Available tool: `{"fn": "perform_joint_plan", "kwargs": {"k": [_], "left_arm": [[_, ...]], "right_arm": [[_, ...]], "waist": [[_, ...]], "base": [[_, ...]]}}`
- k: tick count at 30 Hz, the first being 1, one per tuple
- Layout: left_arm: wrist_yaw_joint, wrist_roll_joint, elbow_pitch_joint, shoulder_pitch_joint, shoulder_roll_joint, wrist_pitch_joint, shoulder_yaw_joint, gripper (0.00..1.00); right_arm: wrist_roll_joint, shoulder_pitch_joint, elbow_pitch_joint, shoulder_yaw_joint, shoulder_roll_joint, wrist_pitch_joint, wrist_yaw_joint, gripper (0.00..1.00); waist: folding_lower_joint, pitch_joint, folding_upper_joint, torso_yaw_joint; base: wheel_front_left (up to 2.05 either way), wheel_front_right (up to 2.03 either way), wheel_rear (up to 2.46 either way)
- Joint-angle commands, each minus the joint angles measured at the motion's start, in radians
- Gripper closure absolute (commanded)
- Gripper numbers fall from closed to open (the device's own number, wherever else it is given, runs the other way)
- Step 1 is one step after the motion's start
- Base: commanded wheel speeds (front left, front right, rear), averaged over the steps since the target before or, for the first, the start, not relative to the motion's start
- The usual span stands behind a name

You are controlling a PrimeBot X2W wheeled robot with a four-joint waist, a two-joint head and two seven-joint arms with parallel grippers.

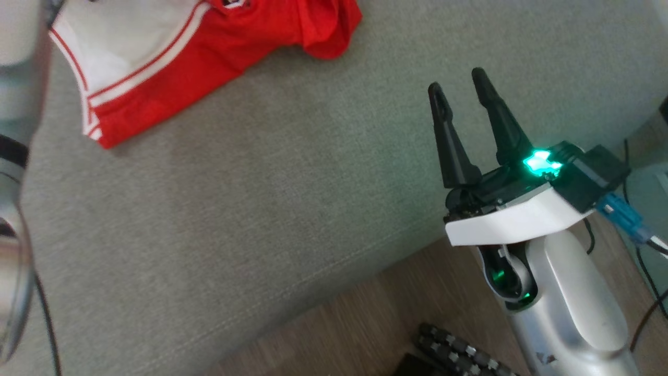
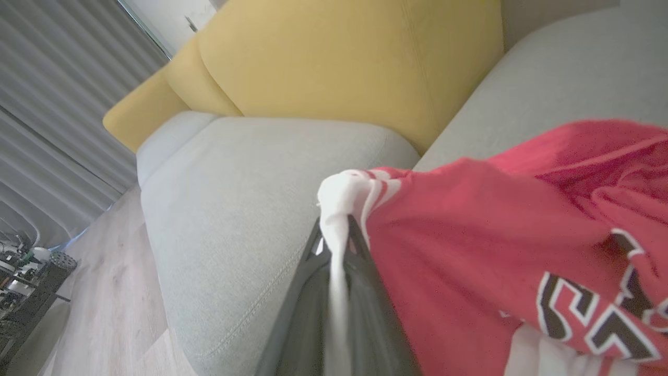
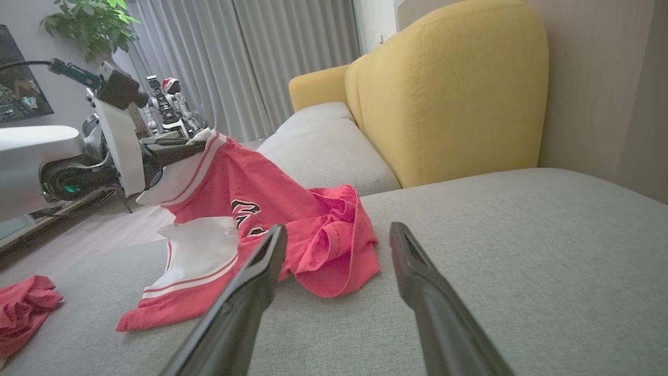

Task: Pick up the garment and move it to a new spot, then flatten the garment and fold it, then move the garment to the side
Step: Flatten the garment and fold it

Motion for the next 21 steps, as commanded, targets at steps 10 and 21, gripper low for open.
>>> {"fn": "perform_joint_plan", "kwargs": {"k": [10,21], "left_arm": [[0.06,-0.018,0.075,-0.104,0.039,-0.038,0.017,0.0],[0.121,-0.161,0.006,0.0,-0.06,-0.175,0.116,0.0]], "right_arm": [[0.03,-0.039,-0.054,0.03,0.006,-0.006,0.0,0.0],[-0.048,-0.035,-0.019,-0.054,0.006,-0.006,0.0,0.0]], "waist": [[0.0,0.074,0.0,-0.005],[0.0,-0.026,0.0,0.155]], "base": [[0.0,0.0,0.0],[0.0,0.0,0.0]]}}
